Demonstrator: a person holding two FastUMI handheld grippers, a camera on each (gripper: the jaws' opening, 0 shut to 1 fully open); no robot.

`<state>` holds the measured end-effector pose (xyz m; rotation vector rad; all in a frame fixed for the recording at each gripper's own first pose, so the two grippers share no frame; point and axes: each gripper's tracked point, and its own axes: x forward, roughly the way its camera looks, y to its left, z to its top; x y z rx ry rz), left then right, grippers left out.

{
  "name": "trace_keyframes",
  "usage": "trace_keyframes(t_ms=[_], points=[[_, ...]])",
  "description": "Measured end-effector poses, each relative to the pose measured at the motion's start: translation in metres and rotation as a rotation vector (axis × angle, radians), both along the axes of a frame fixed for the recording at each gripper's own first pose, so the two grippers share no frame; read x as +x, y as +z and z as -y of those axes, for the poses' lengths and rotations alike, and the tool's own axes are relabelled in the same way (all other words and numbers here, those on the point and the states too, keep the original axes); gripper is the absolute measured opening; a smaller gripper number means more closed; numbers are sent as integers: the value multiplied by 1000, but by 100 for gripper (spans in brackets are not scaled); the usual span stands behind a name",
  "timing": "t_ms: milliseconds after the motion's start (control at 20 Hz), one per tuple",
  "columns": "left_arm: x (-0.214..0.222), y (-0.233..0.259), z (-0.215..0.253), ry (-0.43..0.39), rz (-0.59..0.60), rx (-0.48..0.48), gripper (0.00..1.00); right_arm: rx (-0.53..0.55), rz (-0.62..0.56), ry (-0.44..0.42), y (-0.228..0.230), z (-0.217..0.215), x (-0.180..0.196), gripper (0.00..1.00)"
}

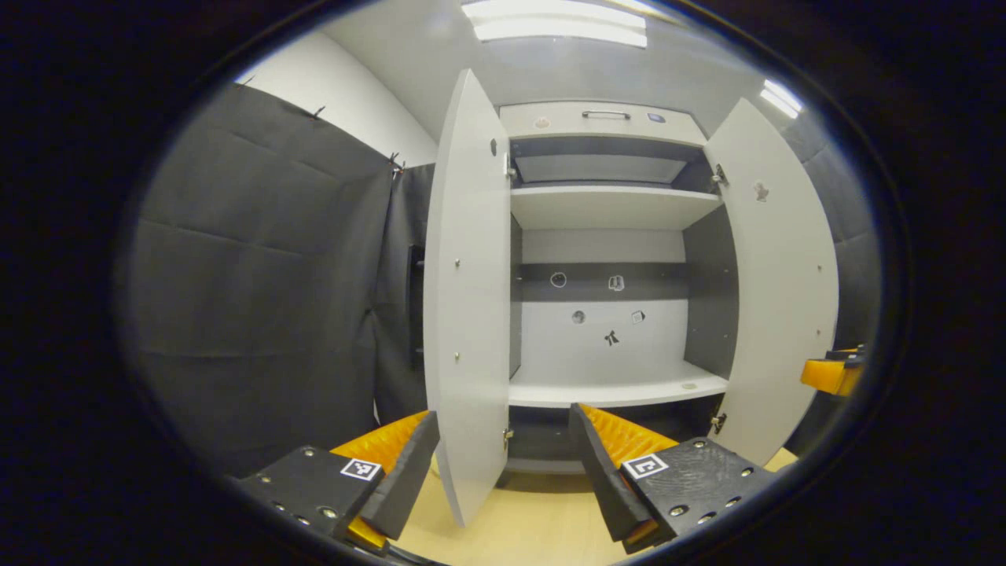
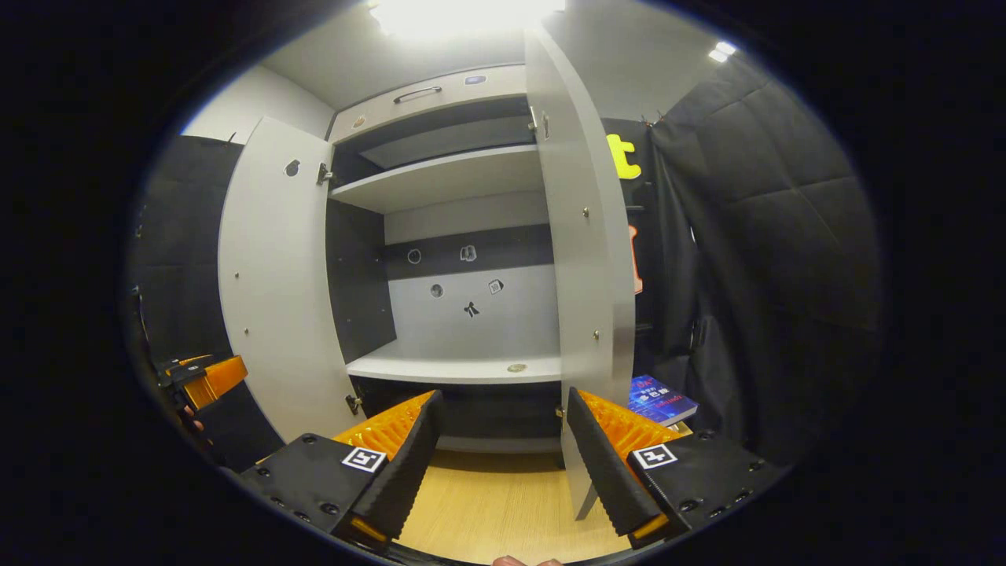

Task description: Open the right door of the double-door shoe cabinet with the right hand, and open the left door with the left hand.

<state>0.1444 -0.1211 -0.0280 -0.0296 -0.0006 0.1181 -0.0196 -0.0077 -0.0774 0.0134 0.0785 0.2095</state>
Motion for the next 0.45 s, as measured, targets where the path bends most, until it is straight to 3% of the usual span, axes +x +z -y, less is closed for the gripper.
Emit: trace_keyframes(t_ms=[100, 150, 200, 250, 400, 450], points=[[1, 3, 7, -25, 7, -12, 94, -8, 23, -9, 5, 10, 7, 98], [2, 6, 12, -37, 17, -17, 95, -7, 39, -11, 10, 15, 8, 92], [3, 5, 14, -38, 10, -15, 95, 3, 40, 1, 11, 15, 7, 98], [2, 5, 14, -28, 9, -11, 95, 9, 43, 17, 13, 16, 6, 92], [2, 3, 15, -3, 2, -28, 95, -9, 45, 58, 8, 13, 1, 96], [0, 2, 15, 2, -1, -31, 95, -19, 34, 71, 3, 10, 0, 92]])
